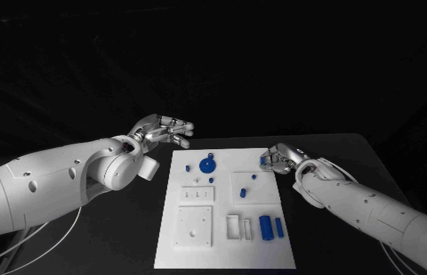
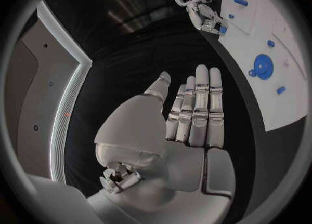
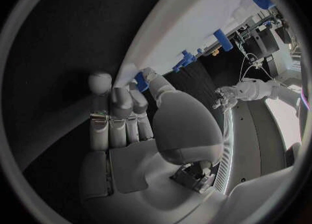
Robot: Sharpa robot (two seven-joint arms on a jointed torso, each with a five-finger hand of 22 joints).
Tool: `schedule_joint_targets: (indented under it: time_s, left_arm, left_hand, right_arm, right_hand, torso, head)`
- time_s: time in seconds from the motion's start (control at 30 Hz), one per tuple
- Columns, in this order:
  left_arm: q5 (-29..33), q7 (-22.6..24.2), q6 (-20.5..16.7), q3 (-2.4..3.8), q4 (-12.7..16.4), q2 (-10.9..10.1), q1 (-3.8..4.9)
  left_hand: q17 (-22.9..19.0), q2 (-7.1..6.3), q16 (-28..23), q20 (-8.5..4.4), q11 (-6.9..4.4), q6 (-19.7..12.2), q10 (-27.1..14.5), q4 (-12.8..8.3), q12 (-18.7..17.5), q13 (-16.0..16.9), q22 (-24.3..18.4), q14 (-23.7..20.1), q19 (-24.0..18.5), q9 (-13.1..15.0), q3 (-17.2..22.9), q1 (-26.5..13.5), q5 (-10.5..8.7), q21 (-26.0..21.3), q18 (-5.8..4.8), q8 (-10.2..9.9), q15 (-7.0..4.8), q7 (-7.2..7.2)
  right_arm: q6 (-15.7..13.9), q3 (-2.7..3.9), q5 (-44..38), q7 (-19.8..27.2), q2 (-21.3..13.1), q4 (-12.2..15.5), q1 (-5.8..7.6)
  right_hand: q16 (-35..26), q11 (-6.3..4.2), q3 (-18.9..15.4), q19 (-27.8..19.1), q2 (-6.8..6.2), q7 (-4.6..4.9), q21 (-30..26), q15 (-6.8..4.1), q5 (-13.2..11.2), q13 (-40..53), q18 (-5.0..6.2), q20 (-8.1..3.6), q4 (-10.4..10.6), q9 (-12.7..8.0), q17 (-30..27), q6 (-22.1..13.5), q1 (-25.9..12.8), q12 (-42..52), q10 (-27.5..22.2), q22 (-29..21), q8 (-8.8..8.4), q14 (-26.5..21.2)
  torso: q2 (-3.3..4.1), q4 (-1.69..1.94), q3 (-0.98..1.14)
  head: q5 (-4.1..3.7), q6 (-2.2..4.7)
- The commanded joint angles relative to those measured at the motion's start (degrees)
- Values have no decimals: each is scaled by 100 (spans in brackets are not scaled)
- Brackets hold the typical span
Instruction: Assemble the parts on the task board
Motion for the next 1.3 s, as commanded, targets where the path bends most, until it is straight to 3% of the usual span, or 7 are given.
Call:
schedule_joint_targets:
  time_s: [0.03,0.47,0.67,0.8,1.07,1.2,1.3]
  left_arm:
    - [-29,22,104,3,-1,20,0]
    - [-30,12,116,3,-11,29,-1]
    - [-31,8,123,3,-9,28,-1]
    - [-34,7,126,3,-10,27,-1]
    - [-64,-12,128,3,-23,30,-2]
    - [-161,-126,135,3,-35,27,-1]
    - [-312,-335,265,5,-74,27,6]
  left_hand:
    - [8,-24,6,-6,26,-49,-26,11,-19,-5,-5,-15,-50,-5,23,-27,27,29,9,-18,-33,-8]
    - [8,-24,6,-6,26,-49,-26,11,-19,-5,-5,-15,-50,-5,23,-27,27,29,9,-18,-33,-8]
    - [8,-24,6,-6,26,-49,-26,11,-19,-5,-5,-15,-50,-5,23,-27,27,29,9,-18,-33,-8]
    - [8,-24,6,-6,26,-49,-26,11,-19,-5,-5,-15,-50,-5,23,-27,27,29,9,-18,-33,-8]
    - [9,-15,5,-7,20,-45,-8,8,-16,-5,-13,-13,-50,-4,25,-8,27,31,8,-16,-36,-10]
    - [31,-10,44,-39,-46,2,233,17,-19,1,6,26,-37,-4,33,-23,25,63,-12,-13,-75,-43]
    - [289,-12,466,-160,-180,98,626,75,15,17,112,262,104,-1,-9,-101,21,243,-54,-11,-210,-105]
  right_arm:
    - [65,-4,21,-38,12,-25,-12]
    - [82,-4,46,-42,33,-55,-12]
    - [20,-4,108,-22,35,-44,-12]
    - [-75,-4,133,-56,36,-26,-12]
    - [-298,-4,172,-101,38,26,-12]
    - [-365,-4,178,-152,-4,163,-6]
    - [-341,-4,166,-241,-82,384,46]
  right_hand:
    - [-16,12,-76,156,-25,-5,-30,2,4,-9,59,36,30,8,4,-51,12,-23,-3,348,-7,-7]
    - [-15,-5,-100,161,30,-36,-36,-7,-53,-6,57,33,45,11,6,58,69,-13,2,350,-6,-6]
    - [2,-91,262,164,223,-199,4,-72,-498,17,5,-22,-47,56,26,613,146,13,31,361,32,4]
    - [0,-125,567,156,235,-254,21,-112,-591,33,-50,-75,-176,60,37,883,96,17,67,363,-6,5]
    - [17,-152,725,161,233,-289,70,-127,-642,63,-70,-94,-237,72,67,1027,38,20,107,368,-2,14]
    - [20,-156,752,164,219,-290,81,-134,-638,65,-66,-103,-251,70,79,1026,28,5,108,369,-1,14]
    - [18,-157,760,163,213,-287,82,-133,-640,70,-67,-102,-258,69,79,1026,33,6,111,368,-1,14]
  torso:
    - [4,0,-3]
    - [-5,0,-3]
    - [-2,-5,1]
    - [-3,-2,3]
    - [-5,-6,5]
    - [-16,-21,5]
    - [-32,-27,0]
  head:
    - [-3,-6]
    - [-4,-20]
    - [-4,-24]
    - [-5,-27]
    - [-1,-22]
    - [22,-9]
    - [32,14]
